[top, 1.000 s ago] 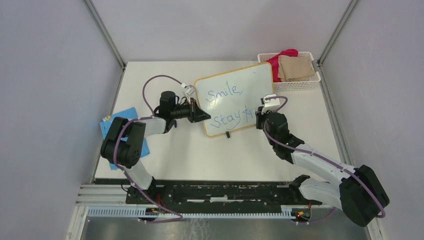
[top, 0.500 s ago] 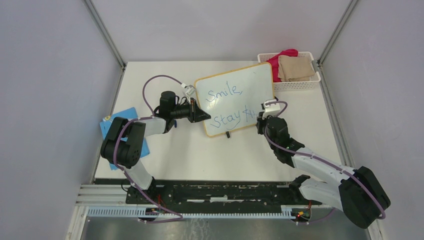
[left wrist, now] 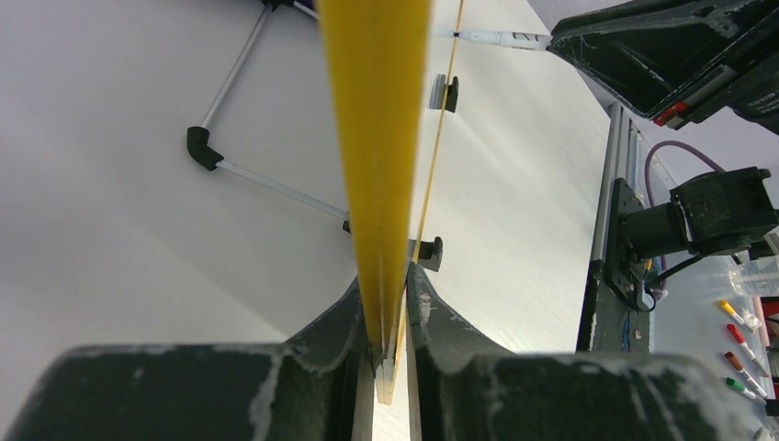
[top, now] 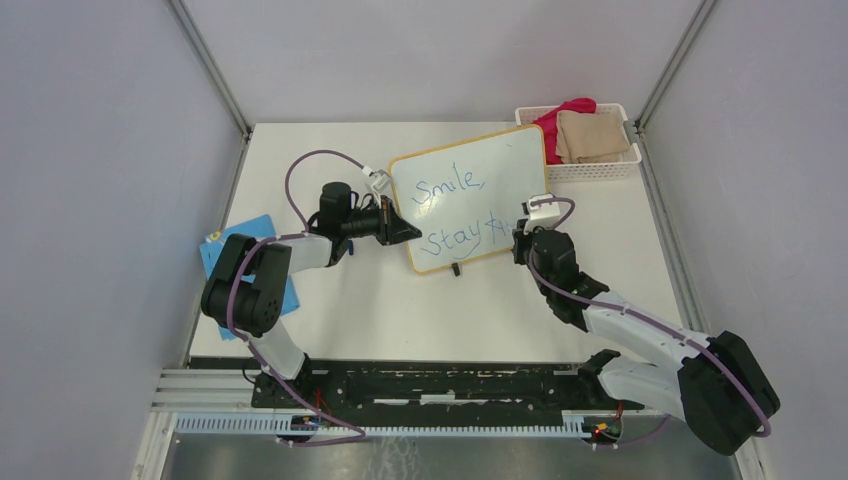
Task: Write a sentence on the whiteboard
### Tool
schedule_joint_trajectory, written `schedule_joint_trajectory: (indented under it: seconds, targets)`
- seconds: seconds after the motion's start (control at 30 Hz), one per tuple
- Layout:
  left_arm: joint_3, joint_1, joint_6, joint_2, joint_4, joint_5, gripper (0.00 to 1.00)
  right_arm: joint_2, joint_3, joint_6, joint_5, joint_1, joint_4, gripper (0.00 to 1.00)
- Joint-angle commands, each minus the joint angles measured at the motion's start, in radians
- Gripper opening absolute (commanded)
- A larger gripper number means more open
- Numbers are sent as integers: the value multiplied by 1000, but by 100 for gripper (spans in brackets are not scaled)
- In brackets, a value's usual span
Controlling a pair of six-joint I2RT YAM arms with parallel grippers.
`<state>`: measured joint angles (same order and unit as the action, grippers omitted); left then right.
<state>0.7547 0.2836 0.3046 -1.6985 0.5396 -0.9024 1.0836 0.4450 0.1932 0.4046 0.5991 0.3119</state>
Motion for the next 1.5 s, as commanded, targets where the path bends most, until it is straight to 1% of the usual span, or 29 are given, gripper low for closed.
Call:
schedule_joint_trajectory:
  seconds: [0.0,0.57,1.13,1.47]
  targets:
    - [5,11,-62,-2,-87,71,2,9,67,-1,14,-6,38,0]
    - [5,12,-63,-3,-87,70,2,27,87,-15,33,-46,41,0]
    - [5,14,-62,-2,-87,71,2,-8,-5,7,12,-52,30,0]
    - [5,14,-62,-3,-87,71,2,-27,-15,13,22,-52,6,0]
